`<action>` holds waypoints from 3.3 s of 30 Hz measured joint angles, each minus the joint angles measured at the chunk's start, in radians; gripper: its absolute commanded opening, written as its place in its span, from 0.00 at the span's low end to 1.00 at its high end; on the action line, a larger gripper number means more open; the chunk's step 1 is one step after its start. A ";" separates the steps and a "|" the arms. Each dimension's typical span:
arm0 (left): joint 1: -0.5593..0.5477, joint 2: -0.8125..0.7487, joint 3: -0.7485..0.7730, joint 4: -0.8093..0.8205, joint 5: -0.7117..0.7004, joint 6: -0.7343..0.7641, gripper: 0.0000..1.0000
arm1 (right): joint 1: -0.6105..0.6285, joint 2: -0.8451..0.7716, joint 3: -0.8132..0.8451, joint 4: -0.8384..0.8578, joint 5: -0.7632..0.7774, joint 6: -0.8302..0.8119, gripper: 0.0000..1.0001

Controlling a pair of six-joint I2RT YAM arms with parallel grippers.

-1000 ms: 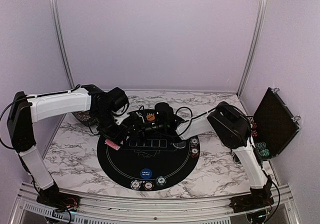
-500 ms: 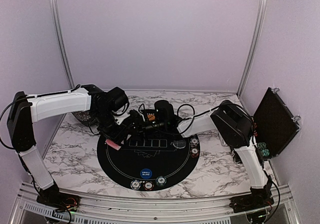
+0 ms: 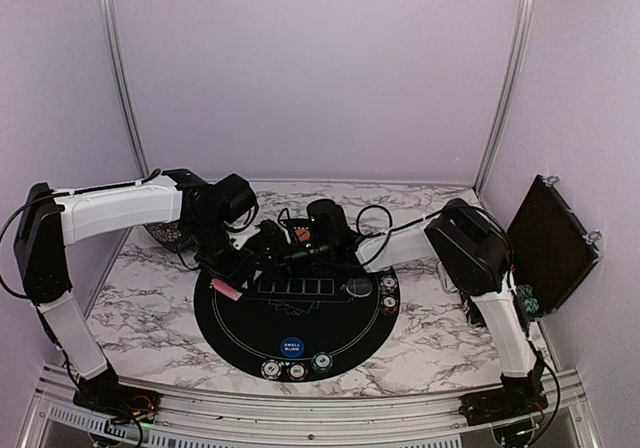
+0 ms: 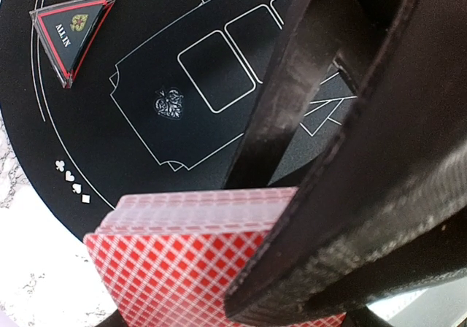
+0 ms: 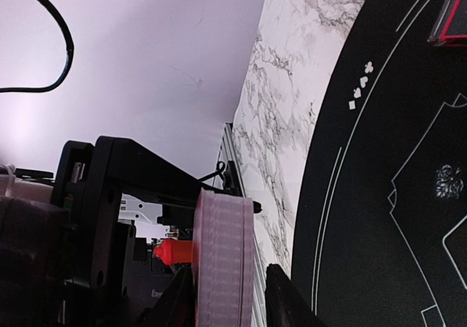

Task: Distribute texas hold em gaming equipment
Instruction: Pass from the right arm to the left, then distribute the poker card in the small blind area.

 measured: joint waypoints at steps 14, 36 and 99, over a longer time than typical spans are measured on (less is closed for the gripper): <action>0.000 -0.001 0.000 0.000 0.000 0.000 0.57 | -0.010 -0.021 0.000 -0.050 0.024 -0.047 0.29; 0.000 -0.001 0.000 0.000 0.004 0.000 0.57 | -0.029 -0.052 -0.030 -0.058 0.039 -0.050 0.29; 0.000 0.000 -0.004 -0.003 0.023 -0.019 0.57 | -0.051 -0.123 -0.154 0.034 0.052 -0.015 0.14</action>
